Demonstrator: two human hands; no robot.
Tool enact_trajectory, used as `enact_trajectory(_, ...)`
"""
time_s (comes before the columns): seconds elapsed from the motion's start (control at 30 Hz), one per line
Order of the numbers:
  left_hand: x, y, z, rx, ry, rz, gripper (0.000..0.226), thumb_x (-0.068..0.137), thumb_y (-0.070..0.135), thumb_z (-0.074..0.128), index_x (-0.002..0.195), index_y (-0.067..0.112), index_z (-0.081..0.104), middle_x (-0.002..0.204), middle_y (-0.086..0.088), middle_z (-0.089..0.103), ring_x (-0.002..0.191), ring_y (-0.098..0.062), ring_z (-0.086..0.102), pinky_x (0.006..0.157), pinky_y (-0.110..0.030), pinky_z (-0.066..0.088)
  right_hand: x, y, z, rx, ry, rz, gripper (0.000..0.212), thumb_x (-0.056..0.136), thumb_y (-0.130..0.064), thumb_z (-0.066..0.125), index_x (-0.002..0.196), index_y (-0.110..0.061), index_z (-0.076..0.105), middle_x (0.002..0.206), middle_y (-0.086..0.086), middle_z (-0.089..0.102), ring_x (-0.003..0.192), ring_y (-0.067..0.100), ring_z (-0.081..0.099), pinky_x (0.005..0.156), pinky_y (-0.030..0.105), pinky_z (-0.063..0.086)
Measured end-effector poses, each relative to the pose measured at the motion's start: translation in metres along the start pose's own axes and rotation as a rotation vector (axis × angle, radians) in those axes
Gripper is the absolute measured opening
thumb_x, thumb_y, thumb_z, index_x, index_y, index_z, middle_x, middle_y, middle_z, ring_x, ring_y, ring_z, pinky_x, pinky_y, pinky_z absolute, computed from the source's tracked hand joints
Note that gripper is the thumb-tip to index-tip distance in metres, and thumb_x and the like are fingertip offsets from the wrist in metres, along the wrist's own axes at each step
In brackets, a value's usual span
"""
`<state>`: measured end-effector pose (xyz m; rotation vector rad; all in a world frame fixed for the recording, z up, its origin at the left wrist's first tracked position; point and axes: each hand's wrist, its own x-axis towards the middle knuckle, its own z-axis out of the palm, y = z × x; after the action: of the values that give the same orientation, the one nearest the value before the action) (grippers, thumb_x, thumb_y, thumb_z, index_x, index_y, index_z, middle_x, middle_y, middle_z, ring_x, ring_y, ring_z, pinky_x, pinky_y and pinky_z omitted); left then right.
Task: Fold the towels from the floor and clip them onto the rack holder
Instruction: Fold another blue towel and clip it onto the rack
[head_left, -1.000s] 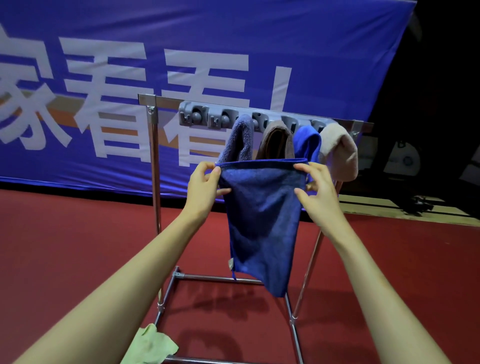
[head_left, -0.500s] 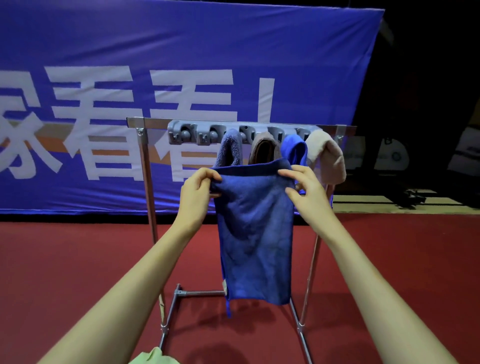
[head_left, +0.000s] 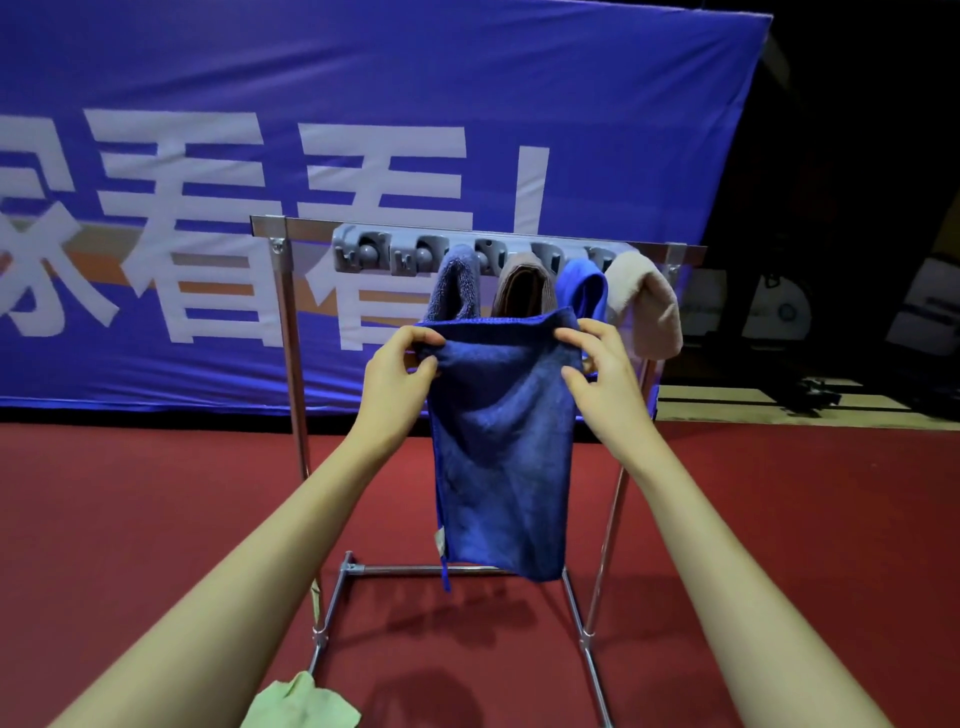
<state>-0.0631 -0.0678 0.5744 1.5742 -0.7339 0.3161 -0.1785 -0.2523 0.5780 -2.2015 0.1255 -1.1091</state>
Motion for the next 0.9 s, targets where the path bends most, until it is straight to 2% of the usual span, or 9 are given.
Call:
enact_trajectory(0.1, 0.0, 0.001, 0.0, 0.009, 0.004, -0.003, 0.029, 0.081, -0.009, 0.049, 0.091, 0.016, 0.06, 0.09, 0.014, 0.06, 0.094, -0.02, 0.058, 0.091, -0.045, 0.051, 0.002, 0.0, 0.002, -0.008, 0.001, 0.003, 0.041, 0.085, 0.007, 0.053, 0.122, -0.011, 0.057, 0.127, -0.006, 0.038, 0.117, 0.007, 0.04, 0.101, 0.02, 0.035)
enact_trajectory(0.2, 0.001, -0.001, -0.002, -0.015, 0.006, -0.024, 0.03, 0.08, -0.009, 0.049, 0.09, 0.016, 0.06, 0.092, 0.009, 0.062, 0.098, -0.025, 0.06, 0.092, -0.046, 0.05, 0.003, -0.001, 0.005, -0.013, 0.001, 0.015, 0.041, 0.085, 0.006, 0.053, 0.122, -0.011, 0.058, 0.133, 0.001, 0.041, 0.111, 0.006, 0.041, 0.097, 0.015, 0.034)
enact_trajectory(0.37, 0.0, 0.002, -0.007, -0.038, 0.01, -0.02, 0.035, 0.08, -0.009, 0.047, 0.086, 0.024, 0.059, 0.093, 0.01, 0.062, 0.099, -0.025, 0.06, 0.092, -0.045, 0.051, 0.004, -0.007, 0.005, 0.011, -0.003, 0.012, 0.04, 0.087, 0.004, 0.053, 0.123, -0.013, 0.057, 0.132, -0.002, 0.041, 0.109, 0.007, 0.042, 0.094, 0.014, 0.035)
enact_trajectory(0.43, -0.002, 0.005, -0.007, -0.019, 0.0, 0.002, 0.033, 0.08, -0.009, 0.047, 0.091, 0.02, 0.059, 0.092, 0.014, 0.061, 0.093, -0.02, 0.058, 0.089, -0.04, 0.052, 0.005, -0.009, 0.003, 0.022, 0.017, 0.006, 0.041, 0.086, 0.004, 0.053, 0.123, -0.013, 0.057, 0.127, -0.006, 0.041, 0.105, 0.007, 0.043, 0.091, 0.012, 0.037)
enact_trajectory(0.53, -0.005, 0.015, -0.007, 0.018, -0.02, 0.043, 0.035, 0.08, -0.01, 0.047, 0.097, 0.019, 0.058, 0.095, 0.017, 0.059, 0.086, -0.006, 0.054, 0.079, -0.02, 0.046, 0.007, -0.01, 0.001, 0.049, 0.058, -0.012, 0.042, 0.083, 0.007, 0.053, 0.121, -0.011, 0.058, 0.124, -0.004, 0.041, 0.102, 0.01, 0.045, 0.084, 0.009, 0.037)
enact_trajectory(0.6, -0.008, 0.02, -0.005, 0.039, -0.043, 0.055, 0.037, 0.079, -0.008, 0.049, 0.103, 0.019, 0.058, 0.099, 0.019, 0.057, 0.089, -0.004, 0.053, 0.073, -0.009, 0.042, 0.007, -0.011, 0.0, 0.034, 0.083, -0.016, 0.042, 0.082, 0.008, 0.053, 0.121, -0.009, 0.057, 0.123, -0.005, 0.038, 0.105, 0.01, 0.044, 0.082, 0.004, 0.035)
enact_trajectory(0.7, -0.009, 0.02, 0.002, 0.069, -0.094, 0.063, 0.044, 0.078, -0.006, 0.051, 0.116, 0.016, 0.054, 0.112, 0.014, 0.055, 0.101, -0.012, 0.053, 0.085, -0.017, 0.044, 0.002, -0.011, -0.006, 0.005, 0.113, -0.015, 0.043, 0.083, 0.007, 0.051, 0.123, -0.008, 0.056, 0.124, -0.006, 0.035, 0.109, 0.009, 0.043, 0.08, 0.0, 0.035)
enact_trajectory(0.8, -0.009, 0.017, 0.011, 0.055, -0.139, 0.068, 0.052, 0.076, -0.007, 0.053, 0.122, 0.016, 0.049, 0.125, 0.005, 0.052, 0.114, -0.019, 0.052, 0.1, -0.038, 0.044, -0.001, -0.009, -0.012, -0.009, 0.097, -0.002, 0.046, 0.082, 0.008, 0.05, 0.125, -0.009, 0.055, 0.122, -0.006, 0.035, 0.089, 0.006, 0.047, 0.073, 0.003, 0.038)
enact_trajectory(0.9, -0.009, 0.019, 0.018, 0.006, -0.142, 0.05, 0.051, 0.076, -0.009, 0.052, 0.121, 0.014, 0.051, 0.124, 0.003, 0.053, 0.114, -0.02, 0.052, 0.101, -0.041, 0.044, -0.001, -0.007, -0.017, 0.015, 0.084, 0.023, 0.046, 0.08, 0.01, 0.05, 0.116, -0.016, 0.062, 0.119, -0.002, 0.042, 0.076, 0.0, 0.045, 0.075, 0.001, 0.037)
